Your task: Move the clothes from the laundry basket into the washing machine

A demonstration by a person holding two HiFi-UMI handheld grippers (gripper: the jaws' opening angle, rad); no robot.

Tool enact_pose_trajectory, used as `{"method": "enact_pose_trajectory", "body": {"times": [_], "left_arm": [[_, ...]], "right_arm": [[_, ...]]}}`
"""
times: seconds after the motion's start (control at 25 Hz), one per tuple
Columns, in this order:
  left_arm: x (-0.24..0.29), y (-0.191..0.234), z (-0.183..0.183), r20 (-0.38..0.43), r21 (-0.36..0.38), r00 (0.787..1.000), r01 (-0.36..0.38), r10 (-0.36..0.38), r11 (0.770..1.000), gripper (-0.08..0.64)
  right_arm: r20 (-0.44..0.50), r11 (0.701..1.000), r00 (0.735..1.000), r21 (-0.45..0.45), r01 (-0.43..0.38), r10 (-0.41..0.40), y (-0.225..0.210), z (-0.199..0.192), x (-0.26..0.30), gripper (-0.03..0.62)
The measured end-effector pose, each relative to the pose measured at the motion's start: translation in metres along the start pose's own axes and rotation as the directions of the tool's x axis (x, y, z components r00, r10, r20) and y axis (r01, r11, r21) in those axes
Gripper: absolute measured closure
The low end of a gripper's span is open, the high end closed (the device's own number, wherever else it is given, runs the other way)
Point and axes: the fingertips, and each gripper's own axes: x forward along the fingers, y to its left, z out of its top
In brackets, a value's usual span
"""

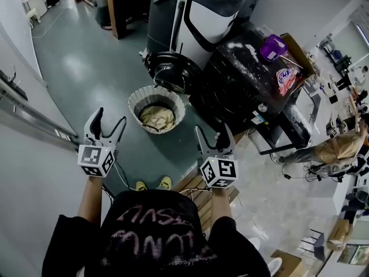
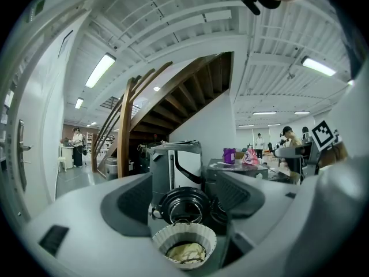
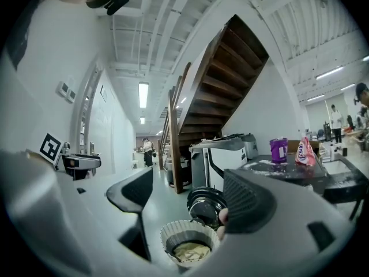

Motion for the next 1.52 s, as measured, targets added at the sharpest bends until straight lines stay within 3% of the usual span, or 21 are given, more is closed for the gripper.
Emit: {"method": "enact_pose_trajectory", "body": {"times": [0.4, 1.0, 1.52], "left_arm": [[0.006, -0.01, -0.007, -0.029, 0.002, 1.0, 0.001, -0.001, 1.0, 0.213], [0.055, -0.037, -0.002, -0.045, 0.041, 0.999, -0.025, 0.027, 0.999, 0.213], [0.126, -0.01, -0.011, -0.064, 0.029, 0.997, 0.035, -0.033, 0.999, 0.213]], "right_arm": [[-0.004, 1.0, 1.0, 0.02, -0.015, 0.015, -0.014, -0.008, 0.001, 0.212], [-0.013, 0.994, 0.996, 0.065, -0.083, 0.084, -0.066, -0.019, 0.044, 0.213], [-0.035, 0.997, 0.998, 0.062, -0.042, 0.044, -0.082, -0.026, 0.104, 0.215]]}}
